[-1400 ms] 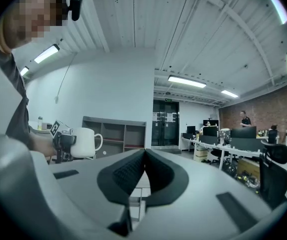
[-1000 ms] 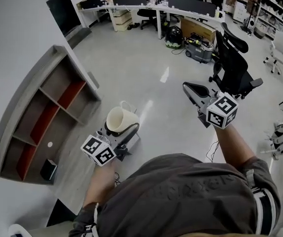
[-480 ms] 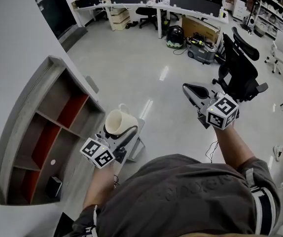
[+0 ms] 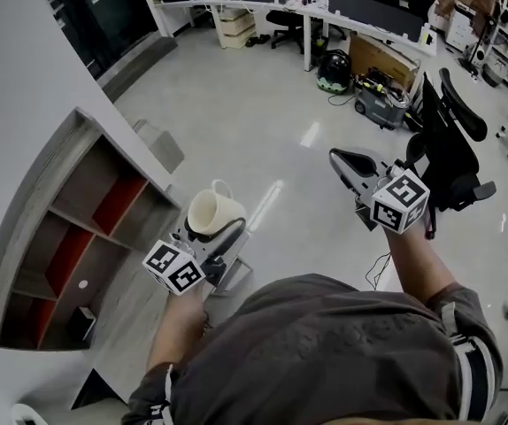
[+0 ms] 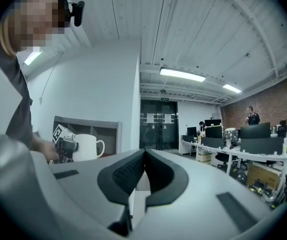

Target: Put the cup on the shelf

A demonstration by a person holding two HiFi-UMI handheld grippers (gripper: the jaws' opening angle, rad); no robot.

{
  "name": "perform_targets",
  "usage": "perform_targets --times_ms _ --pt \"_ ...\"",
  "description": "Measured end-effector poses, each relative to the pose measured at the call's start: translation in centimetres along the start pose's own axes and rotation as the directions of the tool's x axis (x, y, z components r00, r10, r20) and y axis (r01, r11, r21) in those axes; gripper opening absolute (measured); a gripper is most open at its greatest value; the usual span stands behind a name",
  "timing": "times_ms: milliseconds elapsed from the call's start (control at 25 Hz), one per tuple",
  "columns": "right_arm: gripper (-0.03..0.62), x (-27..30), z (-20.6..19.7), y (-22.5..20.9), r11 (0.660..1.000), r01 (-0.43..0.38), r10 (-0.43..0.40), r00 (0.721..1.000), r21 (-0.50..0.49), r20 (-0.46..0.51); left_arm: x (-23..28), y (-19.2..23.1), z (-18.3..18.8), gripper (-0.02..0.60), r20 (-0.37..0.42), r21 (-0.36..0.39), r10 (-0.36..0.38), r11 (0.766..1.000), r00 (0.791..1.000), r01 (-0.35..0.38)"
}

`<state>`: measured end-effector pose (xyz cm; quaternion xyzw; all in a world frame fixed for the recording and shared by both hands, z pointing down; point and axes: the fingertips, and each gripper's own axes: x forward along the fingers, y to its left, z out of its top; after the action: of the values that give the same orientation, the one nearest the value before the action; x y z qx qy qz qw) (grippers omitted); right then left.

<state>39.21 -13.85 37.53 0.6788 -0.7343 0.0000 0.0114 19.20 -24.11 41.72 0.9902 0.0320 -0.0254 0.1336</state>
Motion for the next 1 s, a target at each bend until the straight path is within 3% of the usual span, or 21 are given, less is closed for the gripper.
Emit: perform_targets --times_ms 320,760,1000 --pt "-0.008 0.2 0.5 -7.0 0.996 -0.085 0.085 0.996 -0.014 0.006 7.0 -0.5 0.3 0.436 0.035 -0.016 0.087 0.996 0.996 -0.086" --pt "-0.008 1.9 -0.4 -8.5 1.0 0.01 -0.01 1.0 0.017 -0.007 8.7 2.5 1.0 0.436 -0.013 0.016 -0.001 1.0 1.0 0.001" --pt "-0.008 3.8 0.1 -8.6 1.0 0.022 -0.022 1.0 0.003 -0.009 8.1 4.3 1.4 0.436 -0.004 0.018 0.002 1.0 1.0 -0.002"
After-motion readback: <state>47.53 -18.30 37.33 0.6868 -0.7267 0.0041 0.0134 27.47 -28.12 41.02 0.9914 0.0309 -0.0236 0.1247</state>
